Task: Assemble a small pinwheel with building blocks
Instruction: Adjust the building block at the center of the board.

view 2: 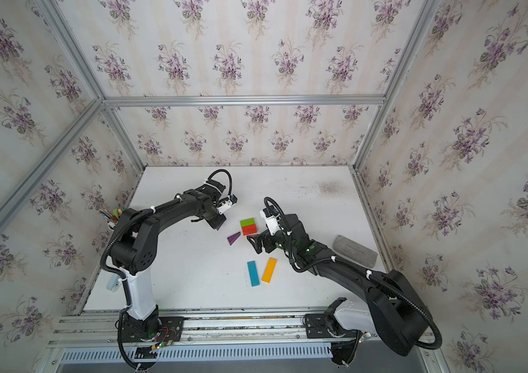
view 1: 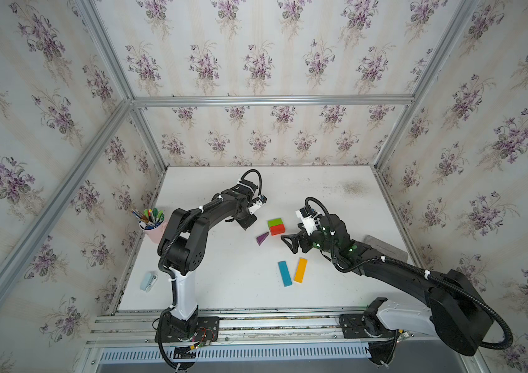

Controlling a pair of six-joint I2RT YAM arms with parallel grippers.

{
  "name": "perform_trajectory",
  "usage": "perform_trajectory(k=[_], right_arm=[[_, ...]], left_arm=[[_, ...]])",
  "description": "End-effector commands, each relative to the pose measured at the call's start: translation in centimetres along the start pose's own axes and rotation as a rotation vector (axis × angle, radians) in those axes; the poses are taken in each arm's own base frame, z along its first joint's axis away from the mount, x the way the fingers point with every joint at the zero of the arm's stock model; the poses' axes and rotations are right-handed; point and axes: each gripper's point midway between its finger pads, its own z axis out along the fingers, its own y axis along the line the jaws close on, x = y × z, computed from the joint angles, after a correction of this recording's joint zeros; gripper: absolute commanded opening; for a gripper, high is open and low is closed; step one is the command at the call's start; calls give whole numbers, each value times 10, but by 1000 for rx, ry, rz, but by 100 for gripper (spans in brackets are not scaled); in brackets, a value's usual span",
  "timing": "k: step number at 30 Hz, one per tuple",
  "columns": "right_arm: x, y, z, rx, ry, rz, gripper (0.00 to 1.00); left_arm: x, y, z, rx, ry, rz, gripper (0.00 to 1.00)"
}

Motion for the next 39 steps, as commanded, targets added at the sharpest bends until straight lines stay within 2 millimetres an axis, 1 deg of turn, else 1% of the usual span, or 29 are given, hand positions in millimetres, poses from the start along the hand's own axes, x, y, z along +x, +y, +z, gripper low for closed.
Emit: perform_trajectory(k=[1,5,11,21,30,39], right_arm=[[-7,2,0,-8,-24,-22,100],[-8,2,0,-6,-25,-23,100],[-8,2,-1,-6,-26,-24,100],[-8,2,-1,-6,-26,-23,100],[-8,2,-1,-6,-26,-23,100],[-8,2,-1,-4,-26,-24,100]], left_arm=[[2,1,1,-2,16,13,33],[3,1,3,3,28,23,33],[2,0,4,15,32,27,28],[8,0,6,21,62,76,20],[7,-1,7,39,79,123,16],[5,1,14,43,99,172,12]])
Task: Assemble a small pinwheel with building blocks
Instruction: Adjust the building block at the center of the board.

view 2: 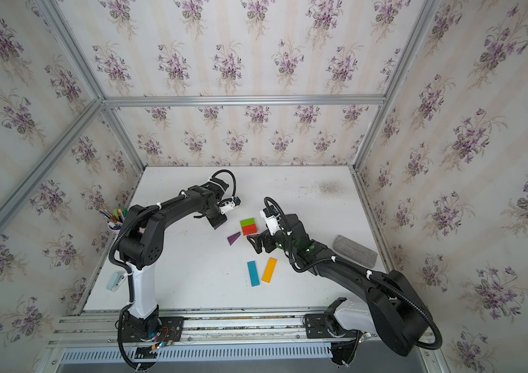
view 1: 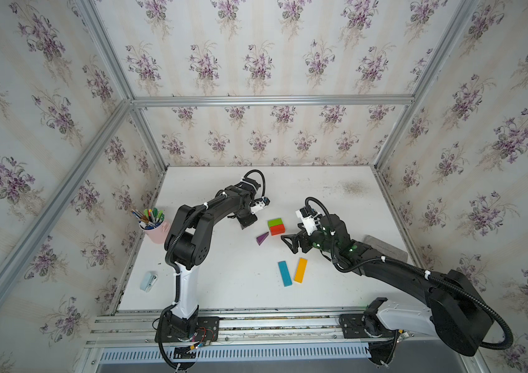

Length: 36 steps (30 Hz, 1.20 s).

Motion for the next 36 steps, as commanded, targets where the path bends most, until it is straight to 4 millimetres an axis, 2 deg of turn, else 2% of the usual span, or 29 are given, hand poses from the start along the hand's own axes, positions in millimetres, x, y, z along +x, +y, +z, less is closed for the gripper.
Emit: perform_trajectory(k=[1,7,12,29,32,36], right_arm=[[-8,2,-1,-4,-27,-25,100],[-7,1,-1,-4,-25,-24,100],[-8,2,-1,-4,-26,-24,100],[-7,1,0,-4,-22,-24,100],[-6,1,0,-3,-21,-25,100],[-7,2,0,-6,-22,-25,100]], left_arm=[[6,-3,4,19,29,44,11],[-3,2,1,16,15,52,8],[-5,1,2,34,21,66,1],[-24,2,-3,66,-28,129,0],[-29,2,-8,70,-51,111,6],[-42,8,-29,29,-134,69,32]])
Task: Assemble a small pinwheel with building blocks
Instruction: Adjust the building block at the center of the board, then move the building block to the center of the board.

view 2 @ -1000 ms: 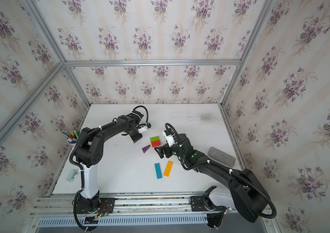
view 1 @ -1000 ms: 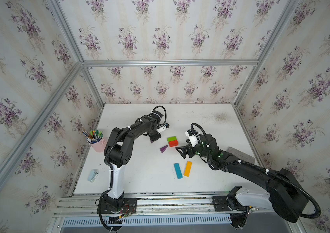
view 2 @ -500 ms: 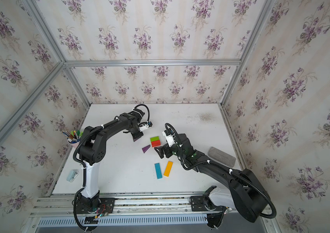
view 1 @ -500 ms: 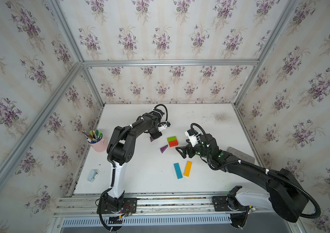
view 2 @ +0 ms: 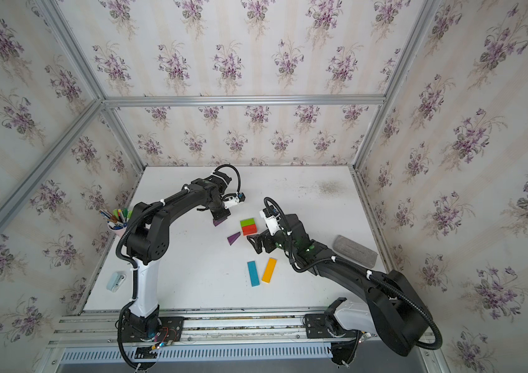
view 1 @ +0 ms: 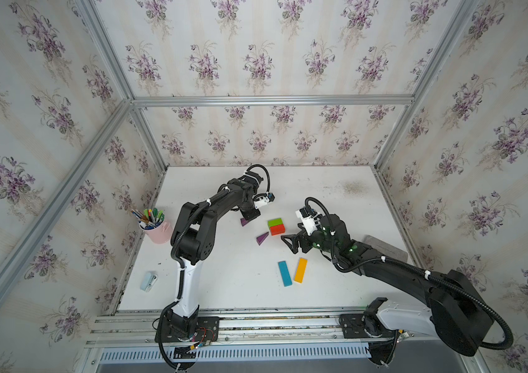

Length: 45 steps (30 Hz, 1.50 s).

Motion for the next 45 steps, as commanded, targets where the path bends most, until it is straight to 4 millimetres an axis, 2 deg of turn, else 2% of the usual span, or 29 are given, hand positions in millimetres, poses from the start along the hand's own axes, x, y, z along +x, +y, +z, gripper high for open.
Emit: perform_trajectory(k=[1,2,3,4,8,13,16,20,22,25,31,32,36,38,45], right_arm=[[-7,1,0,-5,-21,-14,100],[-7,2,0,-7,-20,-14,100],[-7,2,0,-6,-21,-14,100],[-8,2,-1,-9,-24,-14,100],[-8,3,-2,-10,-25,-13,100],[-9,4,-3,-15,-29,-15,100],[-10,4,-3,-16,-32,-14,100],[-10,4,-3,-16,-31,-14,100],[-10,5,-4,-18,-32,-15,100],[-11,4,-4,-11,-35,-16,100],[-9,4,-3,-15,-28,-14,100],[-9,4,-3,-13,-30,-15,100],[-9,3,-3,-6,-31,-16,100],[-9,3,-3,-9,-30,-17,100],[-9,3,-2,-11,-29,-15,100]], left_arm=[[-12,7,-17,-34,-74,-32,45],[-14,9,-22,-48,-82,-40,69],[-13,9,-25,-56,-83,-47,99],[-12,10,-28,-63,-83,-55,99],[0,6,-29,-78,-57,-99,100],[29,4,-35,-145,-7,-187,100],[35,-3,-42,-130,-26,-266,100],[45,-12,-36,-110,-2,-287,99],[48,-15,-30,-93,12,-268,93],[48,-20,-24,-50,17,-263,78],[48,-8,-10,-82,60,-274,64],[47,-7,-8,-82,64,-272,59],[49,-4,0,-85,92,-282,56],[50,-5,2,-81,99,-280,50],[50,0,6,-96,111,-275,49]])
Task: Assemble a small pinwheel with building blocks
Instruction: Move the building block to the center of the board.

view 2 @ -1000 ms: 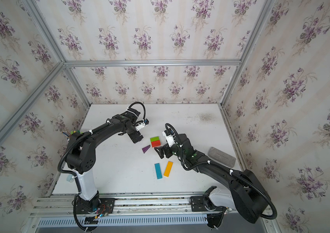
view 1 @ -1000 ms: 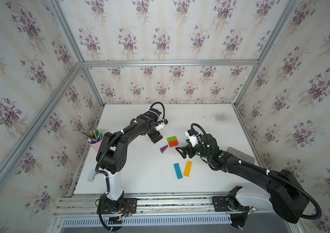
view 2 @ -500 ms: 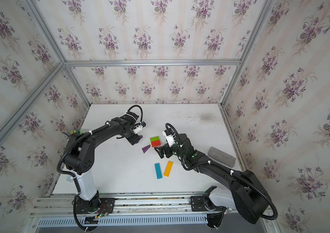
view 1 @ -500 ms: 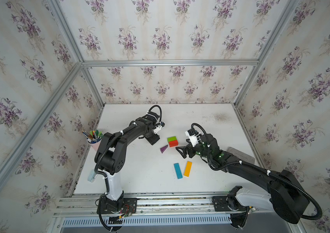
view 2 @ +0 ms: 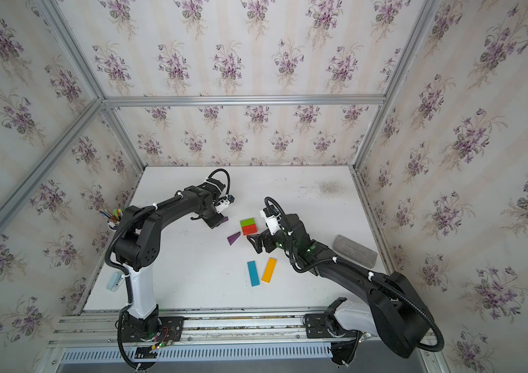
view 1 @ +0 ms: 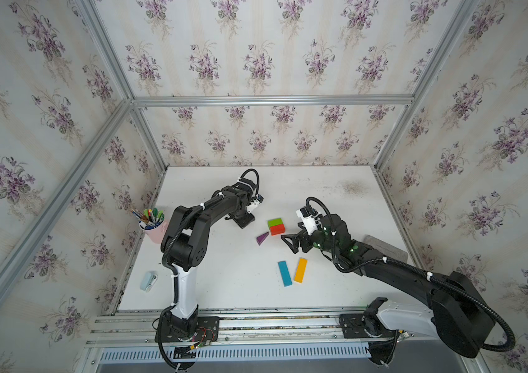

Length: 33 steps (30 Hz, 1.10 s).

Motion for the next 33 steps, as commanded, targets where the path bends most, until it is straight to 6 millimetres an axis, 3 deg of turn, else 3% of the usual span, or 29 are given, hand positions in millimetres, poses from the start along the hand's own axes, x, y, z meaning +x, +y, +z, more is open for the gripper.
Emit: perform_trajectory(k=[1,7,33], right_arm=[[-5,1,0,-5,-18,-11,100],[-5,0,0,0,-16,-12,100],[-4,1,1,-4,-14,-12,100]], left_arm=[[-2,3,0,-8,5,6,49],[-5,0,3,18,9,38,40],[-14,-5,11,45,13,64,29]])
